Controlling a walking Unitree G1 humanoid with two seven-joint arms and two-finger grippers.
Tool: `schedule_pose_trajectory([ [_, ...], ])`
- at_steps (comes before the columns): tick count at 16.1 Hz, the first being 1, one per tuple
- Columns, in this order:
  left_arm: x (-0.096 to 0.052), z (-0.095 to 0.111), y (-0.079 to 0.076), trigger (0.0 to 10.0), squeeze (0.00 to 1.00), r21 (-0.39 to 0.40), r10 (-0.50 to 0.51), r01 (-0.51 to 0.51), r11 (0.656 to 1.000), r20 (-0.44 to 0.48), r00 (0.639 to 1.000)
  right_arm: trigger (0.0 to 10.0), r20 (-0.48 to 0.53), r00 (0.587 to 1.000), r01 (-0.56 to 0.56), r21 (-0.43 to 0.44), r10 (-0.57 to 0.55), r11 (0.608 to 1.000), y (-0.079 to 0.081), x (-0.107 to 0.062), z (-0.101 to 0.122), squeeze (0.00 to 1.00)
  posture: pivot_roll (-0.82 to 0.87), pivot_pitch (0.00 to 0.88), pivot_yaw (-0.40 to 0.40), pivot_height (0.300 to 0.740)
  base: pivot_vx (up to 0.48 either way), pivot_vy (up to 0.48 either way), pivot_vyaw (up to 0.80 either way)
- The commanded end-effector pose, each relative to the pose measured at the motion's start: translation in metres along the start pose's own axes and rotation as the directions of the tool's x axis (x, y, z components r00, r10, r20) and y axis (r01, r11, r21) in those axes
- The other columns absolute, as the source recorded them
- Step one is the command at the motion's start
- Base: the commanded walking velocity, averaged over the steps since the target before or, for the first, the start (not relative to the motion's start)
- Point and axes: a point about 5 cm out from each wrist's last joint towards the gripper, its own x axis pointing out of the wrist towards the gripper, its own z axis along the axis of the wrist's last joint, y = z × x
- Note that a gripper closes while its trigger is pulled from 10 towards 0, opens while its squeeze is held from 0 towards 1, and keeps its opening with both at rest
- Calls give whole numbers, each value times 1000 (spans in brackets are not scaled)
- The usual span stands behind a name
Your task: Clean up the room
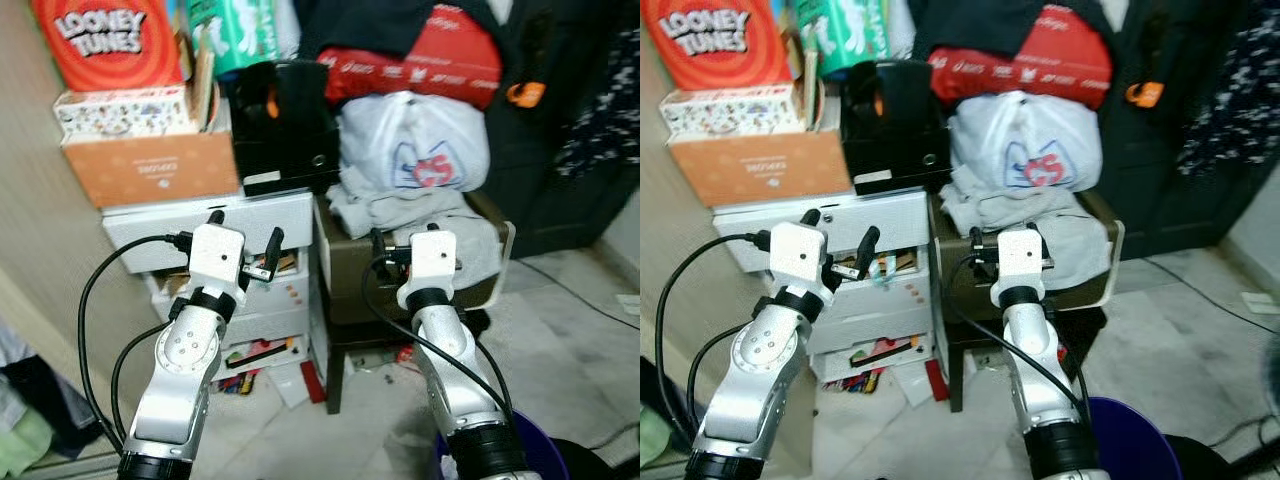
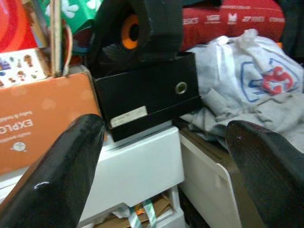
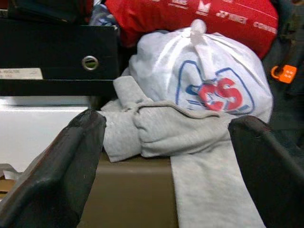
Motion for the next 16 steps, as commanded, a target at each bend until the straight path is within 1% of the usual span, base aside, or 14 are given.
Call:
schedule_pose_trajectory([
  [1,-1,1,4,10000,0,2,1,-1,1000,11,1000,10000,16,1000,0,4,0,1000,-1,4,4,0,-30,0,53,740,0,0,0],
  [5,-3,0,3,10000,0,-1,-16,16,1000,16,1000,10000,19,1000,-2,8,2,1000,-1,6,3,0,-20,0,45,740,0,0,0],
  [7,-4,-2,0,10000,0,-16,-23,23,1000,4,1000,10000,16,1000,-6,11,6,1000,0,6,2,0,-16,0,42,740,129,0,0],
  [11,-2,-4,-3,10000,0,-8,-21,21,1000,6,1000,10000,13,1000,-5,12,5,1000,-1,9,2,0,-10,0,21,740,0,0,0],
  [13,-1,-5,-1,10000,0,0,-15,15,1000,5,1000,10000,16,1000,-5,8,5,1000,-1,11,4,0,-8,0,14,740,0,0,0],
  [16,-3,-8,7,10000,0,11,18,-18,1000,-3,1000,10000,21,1000,-20,-4,20,1000,-3,10,5,0,-9,0,-10,740,0,0,650],
])
